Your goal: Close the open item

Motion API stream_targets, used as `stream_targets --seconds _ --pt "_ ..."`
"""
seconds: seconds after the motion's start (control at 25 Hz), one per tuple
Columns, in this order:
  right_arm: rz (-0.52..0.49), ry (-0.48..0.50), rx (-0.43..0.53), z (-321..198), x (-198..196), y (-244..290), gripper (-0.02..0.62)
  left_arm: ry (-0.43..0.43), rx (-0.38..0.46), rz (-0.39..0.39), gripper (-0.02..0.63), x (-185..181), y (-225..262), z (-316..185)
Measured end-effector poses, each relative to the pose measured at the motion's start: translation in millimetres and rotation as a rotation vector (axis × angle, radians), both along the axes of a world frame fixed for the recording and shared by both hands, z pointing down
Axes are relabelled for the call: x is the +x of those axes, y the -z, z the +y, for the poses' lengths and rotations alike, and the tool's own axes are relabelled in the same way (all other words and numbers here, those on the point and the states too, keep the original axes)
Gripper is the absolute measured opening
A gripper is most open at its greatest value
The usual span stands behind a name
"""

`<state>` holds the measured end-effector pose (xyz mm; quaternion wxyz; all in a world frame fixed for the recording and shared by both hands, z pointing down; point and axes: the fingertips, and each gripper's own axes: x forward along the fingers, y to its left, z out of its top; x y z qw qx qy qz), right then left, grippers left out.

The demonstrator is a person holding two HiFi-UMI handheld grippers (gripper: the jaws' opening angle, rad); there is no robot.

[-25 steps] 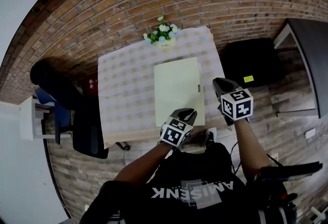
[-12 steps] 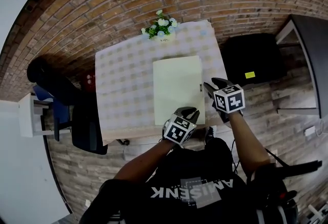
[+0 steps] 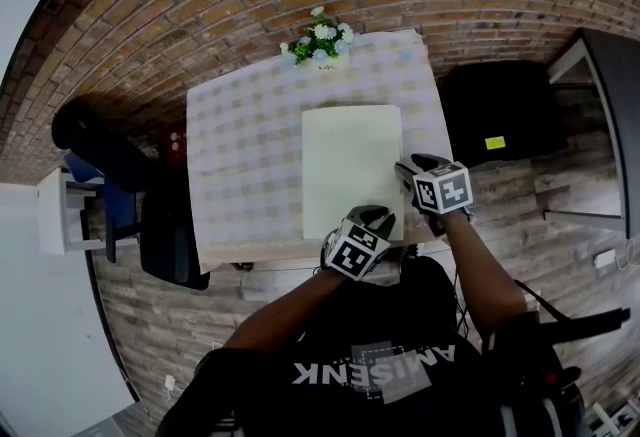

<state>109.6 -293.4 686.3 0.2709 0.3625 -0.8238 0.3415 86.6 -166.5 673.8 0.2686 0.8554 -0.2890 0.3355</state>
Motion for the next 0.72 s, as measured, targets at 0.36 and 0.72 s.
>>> stream_targets --seconds 0.36,0.72 --pt "-0.019 0.0 -0.049 0.1 -4.5 -18.5 0.233 0.001 -0.025 0.0 0.087 1.5 -11.4 1.3" --pt "-0.09 -0.066 -0.093 -0.8 0.9 -26.0 0.25 -0.142 -0.015 -0.009 0.262 21.3 -16.6 20.9"
